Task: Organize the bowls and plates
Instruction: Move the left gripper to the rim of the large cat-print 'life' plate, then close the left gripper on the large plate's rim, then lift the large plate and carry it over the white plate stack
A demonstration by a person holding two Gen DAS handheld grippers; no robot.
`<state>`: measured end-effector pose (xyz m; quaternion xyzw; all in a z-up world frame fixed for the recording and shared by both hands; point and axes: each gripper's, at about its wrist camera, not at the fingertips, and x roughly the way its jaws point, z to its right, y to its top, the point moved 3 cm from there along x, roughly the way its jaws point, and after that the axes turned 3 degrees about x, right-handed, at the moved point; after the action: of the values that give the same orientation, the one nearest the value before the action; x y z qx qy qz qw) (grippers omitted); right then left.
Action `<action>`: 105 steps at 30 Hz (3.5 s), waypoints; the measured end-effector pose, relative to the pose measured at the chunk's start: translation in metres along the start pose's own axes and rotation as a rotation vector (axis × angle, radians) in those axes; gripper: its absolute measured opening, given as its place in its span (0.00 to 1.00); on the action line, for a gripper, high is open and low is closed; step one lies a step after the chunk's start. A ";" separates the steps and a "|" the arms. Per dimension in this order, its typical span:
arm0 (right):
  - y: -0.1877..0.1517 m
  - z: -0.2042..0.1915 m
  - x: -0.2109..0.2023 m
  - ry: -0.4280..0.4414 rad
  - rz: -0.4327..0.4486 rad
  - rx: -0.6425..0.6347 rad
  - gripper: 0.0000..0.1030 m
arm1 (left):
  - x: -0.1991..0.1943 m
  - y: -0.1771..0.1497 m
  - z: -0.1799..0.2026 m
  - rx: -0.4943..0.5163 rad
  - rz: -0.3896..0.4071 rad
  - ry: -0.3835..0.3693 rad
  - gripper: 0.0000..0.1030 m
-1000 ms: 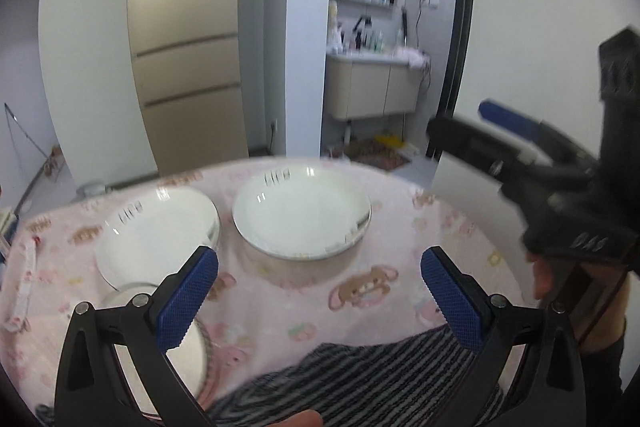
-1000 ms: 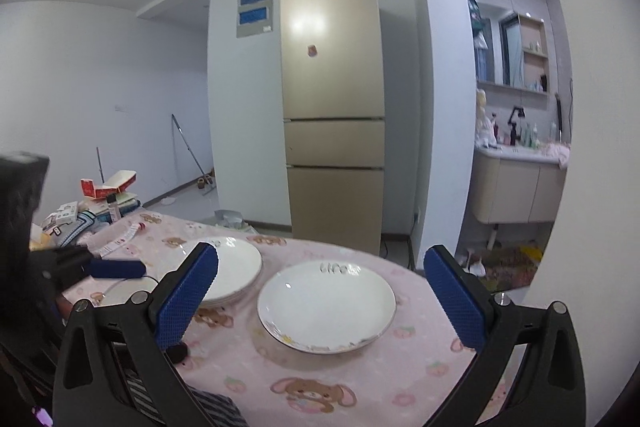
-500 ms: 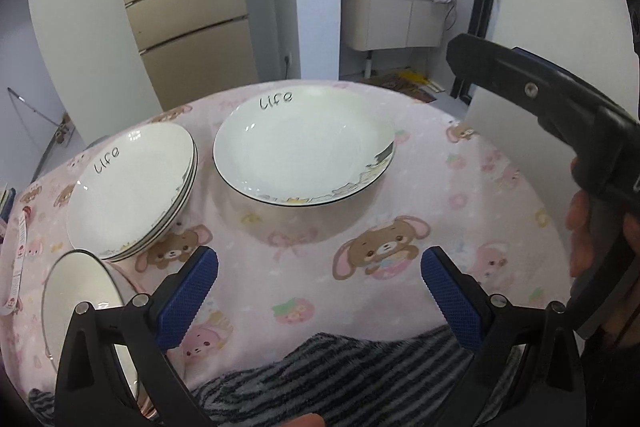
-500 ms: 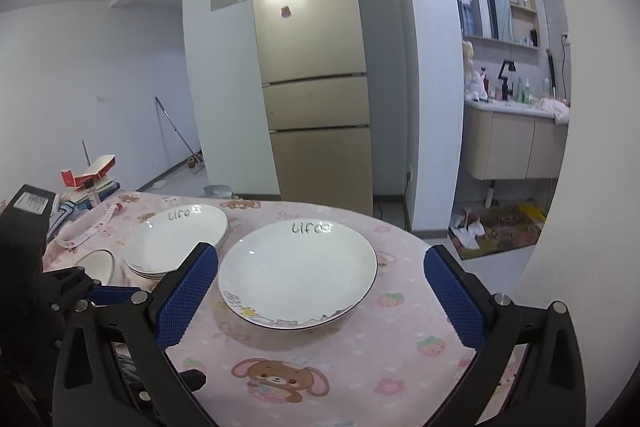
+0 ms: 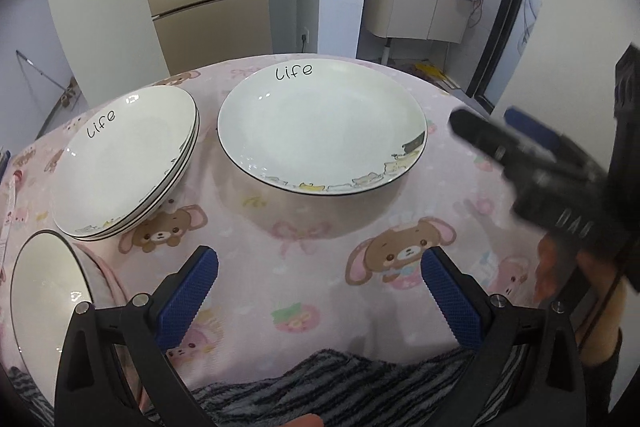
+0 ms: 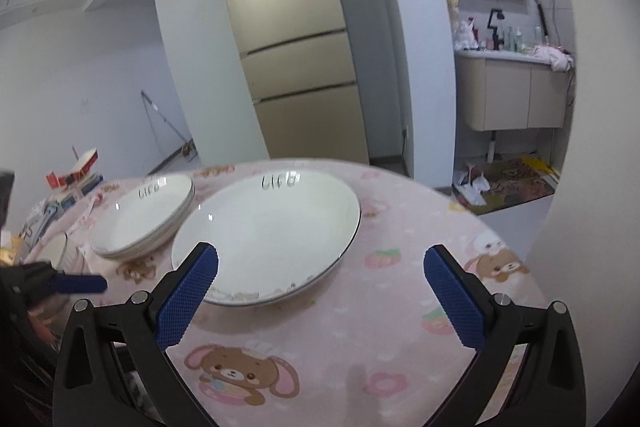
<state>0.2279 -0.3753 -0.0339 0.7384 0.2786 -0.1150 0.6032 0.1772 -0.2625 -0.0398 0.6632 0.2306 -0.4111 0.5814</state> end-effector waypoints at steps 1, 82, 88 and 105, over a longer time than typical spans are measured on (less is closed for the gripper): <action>-0.002 -0.001 0.003 0.001 -0.012 -0.005 1.00 | 0.002 0.001 0.000 -0.010 -0.003 -0.001 1.00; 0.022 0.060 0.120 0.202 -0.252 0.322 0.09 | 0.095 0.041 -0.091 -0.601 0.076 -0.115 0.14; 0.041 0.063 0.088 0.217 -0.161 0.368 0.09 | 0.051 0.060 -0.072 -0.501 0.156 -0.093 0.14; 0.122 -0.058 -0.002 0.332 0.058 0.264 0.10 | -0.139 0.082 -0.133 -0.361 0.390 -0.081 0.14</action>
<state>0.2837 -0.3349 0.0825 0.8275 0.3353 -0.0097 0.4502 0.2011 -0.1287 0.1193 0.5635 0.1446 -0.2698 0.7673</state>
